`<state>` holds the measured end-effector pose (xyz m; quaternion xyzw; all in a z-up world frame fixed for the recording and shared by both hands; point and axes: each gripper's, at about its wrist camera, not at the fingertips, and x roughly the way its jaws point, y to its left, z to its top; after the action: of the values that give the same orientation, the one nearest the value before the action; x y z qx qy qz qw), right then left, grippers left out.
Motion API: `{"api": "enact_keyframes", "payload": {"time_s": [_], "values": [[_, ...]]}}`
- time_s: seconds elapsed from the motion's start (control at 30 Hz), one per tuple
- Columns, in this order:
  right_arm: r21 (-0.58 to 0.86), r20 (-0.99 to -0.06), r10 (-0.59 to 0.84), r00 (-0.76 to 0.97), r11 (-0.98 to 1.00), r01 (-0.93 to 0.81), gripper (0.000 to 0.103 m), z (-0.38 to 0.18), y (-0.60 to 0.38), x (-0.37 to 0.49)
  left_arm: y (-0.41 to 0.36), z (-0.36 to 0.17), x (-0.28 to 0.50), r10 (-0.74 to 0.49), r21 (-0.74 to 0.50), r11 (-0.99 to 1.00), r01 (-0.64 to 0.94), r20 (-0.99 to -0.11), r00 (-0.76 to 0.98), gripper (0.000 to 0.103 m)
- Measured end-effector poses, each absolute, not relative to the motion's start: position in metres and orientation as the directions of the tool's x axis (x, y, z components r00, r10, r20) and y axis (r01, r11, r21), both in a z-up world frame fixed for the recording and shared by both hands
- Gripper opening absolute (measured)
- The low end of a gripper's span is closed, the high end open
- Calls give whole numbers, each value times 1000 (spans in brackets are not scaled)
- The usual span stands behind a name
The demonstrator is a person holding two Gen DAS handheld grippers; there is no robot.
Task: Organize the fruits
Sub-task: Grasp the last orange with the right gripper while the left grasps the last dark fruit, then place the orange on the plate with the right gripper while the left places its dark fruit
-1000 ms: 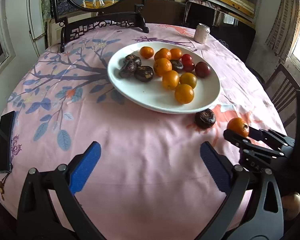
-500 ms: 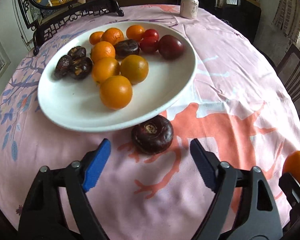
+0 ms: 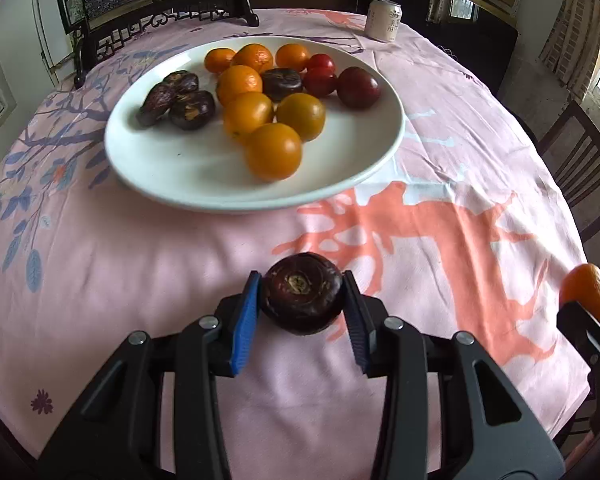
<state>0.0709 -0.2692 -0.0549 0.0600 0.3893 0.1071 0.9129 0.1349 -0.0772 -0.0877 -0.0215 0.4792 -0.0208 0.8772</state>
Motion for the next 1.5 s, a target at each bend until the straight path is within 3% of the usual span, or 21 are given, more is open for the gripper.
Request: {"api": "enact_keyframes", "payload": {"time_s": [0.53,0.7,0.87,1.3,1.33,1.37,1.43,1.5], "values": [[163,-742,323,587,937,-309,45,-53,-159,96,43,-45,103,-74,-158,985,-76,-767,637,40],[156,-753,323,573,934,-322,45,-46,-147,123,44,-27,144,-118,-170,985,-22,-767,630,41],[121,-755,287,590,945,-304,45,-33,-135,181,36,-14,209,-83,-117,993,-13,-773,629,41],[126,-773,235,590,967,-220,45,-56,-135,264,29,-47,265,-113,-137,991,-1,-820,561,41],[114,-773,226,592,969,-219,56,-55,-135,264,29,-46,266,-112,-133,991,3,-819,563,45],[100,-771,212,600,972,-215,64,-54,-134,262,28,-44,266,-115,-133,991,9,-817,566,62],[72,-751,189,632,976,-206,68,-46,-136,253,29,-37,262,-98,-120,993,3,-796,597,82],[60,-738,182,649,977,-205,68,-39,-140,243,30,-30,257,-103,-120,993,15,-770,629,85]]}}
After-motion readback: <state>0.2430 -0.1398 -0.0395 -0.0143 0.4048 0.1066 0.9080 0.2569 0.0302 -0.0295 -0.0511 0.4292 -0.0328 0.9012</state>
